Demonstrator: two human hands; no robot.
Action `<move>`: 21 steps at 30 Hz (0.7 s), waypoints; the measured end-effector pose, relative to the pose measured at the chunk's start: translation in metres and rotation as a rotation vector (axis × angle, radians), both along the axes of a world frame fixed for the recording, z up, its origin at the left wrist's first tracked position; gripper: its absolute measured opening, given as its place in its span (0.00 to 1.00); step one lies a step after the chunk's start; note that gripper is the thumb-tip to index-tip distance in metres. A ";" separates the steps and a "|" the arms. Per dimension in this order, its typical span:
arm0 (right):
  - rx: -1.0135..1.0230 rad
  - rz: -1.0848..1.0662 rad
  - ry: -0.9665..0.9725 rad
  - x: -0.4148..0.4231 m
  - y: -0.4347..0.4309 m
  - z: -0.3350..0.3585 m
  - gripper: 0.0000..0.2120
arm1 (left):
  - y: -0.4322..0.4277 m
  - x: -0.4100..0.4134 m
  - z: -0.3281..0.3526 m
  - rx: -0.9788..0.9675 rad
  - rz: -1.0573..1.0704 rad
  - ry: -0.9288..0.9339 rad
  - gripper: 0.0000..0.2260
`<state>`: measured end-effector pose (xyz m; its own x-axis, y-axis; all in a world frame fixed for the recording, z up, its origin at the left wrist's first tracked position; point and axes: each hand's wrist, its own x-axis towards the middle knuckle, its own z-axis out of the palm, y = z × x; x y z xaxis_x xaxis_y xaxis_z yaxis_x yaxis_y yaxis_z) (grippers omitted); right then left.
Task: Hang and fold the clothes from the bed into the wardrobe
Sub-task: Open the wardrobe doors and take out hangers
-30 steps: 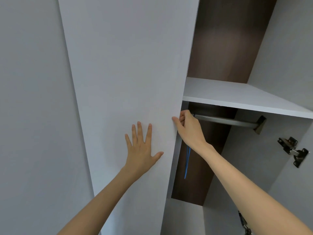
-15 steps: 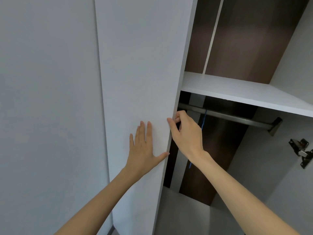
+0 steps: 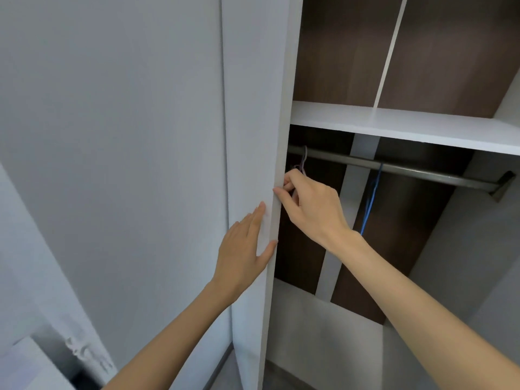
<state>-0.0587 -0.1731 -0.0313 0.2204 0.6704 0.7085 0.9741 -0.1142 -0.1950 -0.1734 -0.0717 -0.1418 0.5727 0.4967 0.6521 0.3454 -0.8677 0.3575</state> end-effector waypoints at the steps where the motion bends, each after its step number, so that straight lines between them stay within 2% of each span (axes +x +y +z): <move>1: -0.016 0.009 -0.016 -0.007 0.003 0.001 0.11 | 0.000 -0.008 0.000 -0.021 0.009 -0.009 0.32; 6: -0.052 0.079 -0.109 -0.041 0.027 0.007 0.08 | 0.006 -0.045 0.006 -0.089 0.100 -0.058 0.30; 14: -0.080 0.141 -0.226 -0.081 0.075 0.018 0.13 | 0.024 -0.092 0.002 -0.084 0.230 -0.158 0.26; 21: -0.041 0.268 -0.132 -0.115 0.124 0.016 0.13 | 0.051 -0.121 -0.001 -0.215 0.341 -0.220 0.25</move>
<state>-0.1735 -0.0494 -0.0157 -0.0608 0.7212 0.6901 0.9872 0.1454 -0.0650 -0.2948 -0.0208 -0.1425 0.2125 0.7703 0.6012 0.4942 -0.6155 0.6139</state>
